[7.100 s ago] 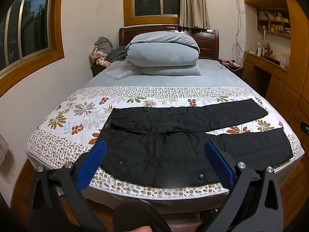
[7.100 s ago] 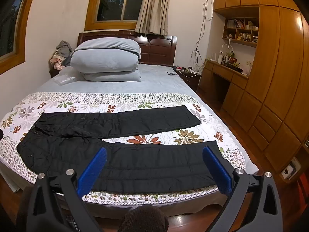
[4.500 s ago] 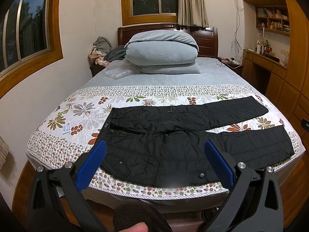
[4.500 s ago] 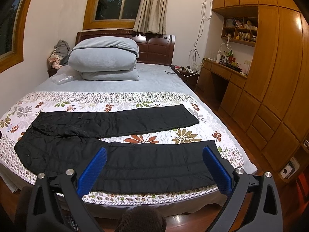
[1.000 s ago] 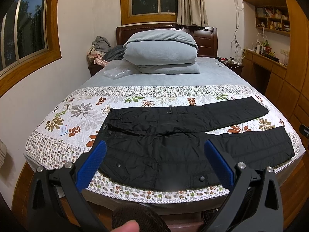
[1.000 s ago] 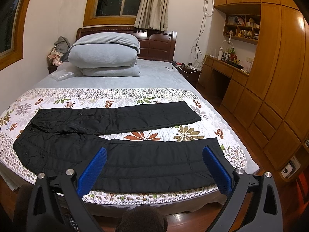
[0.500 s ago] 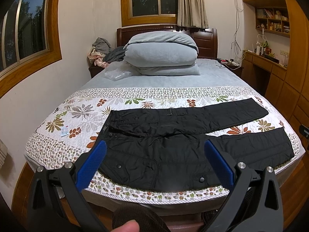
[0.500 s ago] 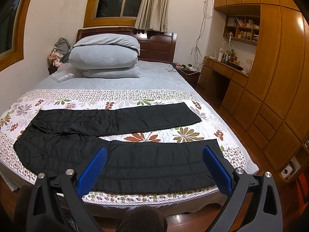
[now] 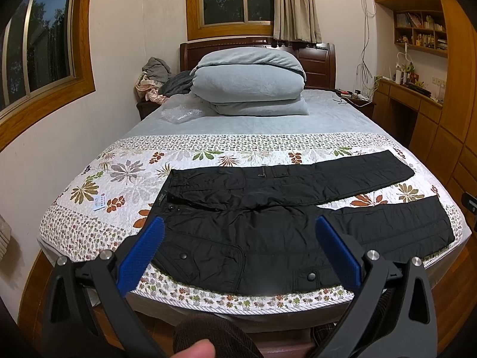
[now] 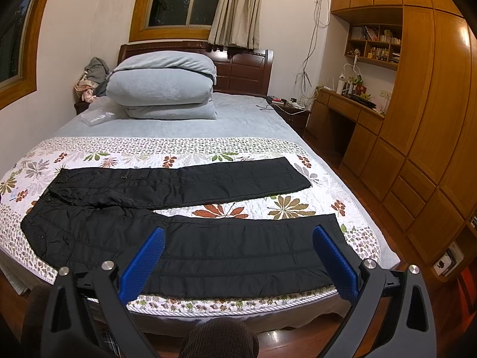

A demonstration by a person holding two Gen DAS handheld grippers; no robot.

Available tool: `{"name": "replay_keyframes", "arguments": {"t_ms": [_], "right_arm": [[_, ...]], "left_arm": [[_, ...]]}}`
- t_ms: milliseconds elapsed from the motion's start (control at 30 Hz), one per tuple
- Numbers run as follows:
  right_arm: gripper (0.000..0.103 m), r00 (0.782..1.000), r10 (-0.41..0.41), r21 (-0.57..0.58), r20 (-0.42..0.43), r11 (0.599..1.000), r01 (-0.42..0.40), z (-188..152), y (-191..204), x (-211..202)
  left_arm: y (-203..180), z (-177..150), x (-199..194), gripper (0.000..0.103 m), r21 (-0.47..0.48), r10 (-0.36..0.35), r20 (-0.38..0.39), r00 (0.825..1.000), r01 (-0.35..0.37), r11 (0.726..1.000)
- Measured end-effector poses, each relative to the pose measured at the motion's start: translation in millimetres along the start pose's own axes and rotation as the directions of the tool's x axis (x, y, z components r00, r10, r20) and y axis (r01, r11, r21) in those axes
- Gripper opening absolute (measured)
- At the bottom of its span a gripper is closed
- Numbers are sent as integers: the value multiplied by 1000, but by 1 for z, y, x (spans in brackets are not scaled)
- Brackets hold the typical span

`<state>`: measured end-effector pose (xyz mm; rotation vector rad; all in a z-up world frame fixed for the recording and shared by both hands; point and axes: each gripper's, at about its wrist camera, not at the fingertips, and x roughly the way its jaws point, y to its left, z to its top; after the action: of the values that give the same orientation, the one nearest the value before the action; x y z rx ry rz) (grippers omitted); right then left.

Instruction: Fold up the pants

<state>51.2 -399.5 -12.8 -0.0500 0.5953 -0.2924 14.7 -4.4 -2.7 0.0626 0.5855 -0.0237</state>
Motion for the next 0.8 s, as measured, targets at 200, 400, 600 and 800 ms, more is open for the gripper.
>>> {"name": "replay_keyframes", "arguments": {"t_ms": [200, 400, 600, 800], "right_arm": [[100, 1000, 0, 2, 0, 1000, 0, 0, 0, 0], [100, 1000, 0, 3, -8, 1000, 0, 2, -1, 5], [100, 997, 76, 32, -22, 997, -76, 15, -6, 26], [100, 991, 96, 69, -88, 994, -90, 43, -31, 101]], "left_arm": [[0, 0, 0, 101, 2, 2, 0, 1000, -2, 1000], [0, -1, 5, 101, 0, 7, -9, 1000, -7, 1000], [1, 3, 20, 101, 17, 18, -26, 1000, -17, 1000], [3, 16, 63, 101, 44, 57, -61, 997, -55, 998]]}}
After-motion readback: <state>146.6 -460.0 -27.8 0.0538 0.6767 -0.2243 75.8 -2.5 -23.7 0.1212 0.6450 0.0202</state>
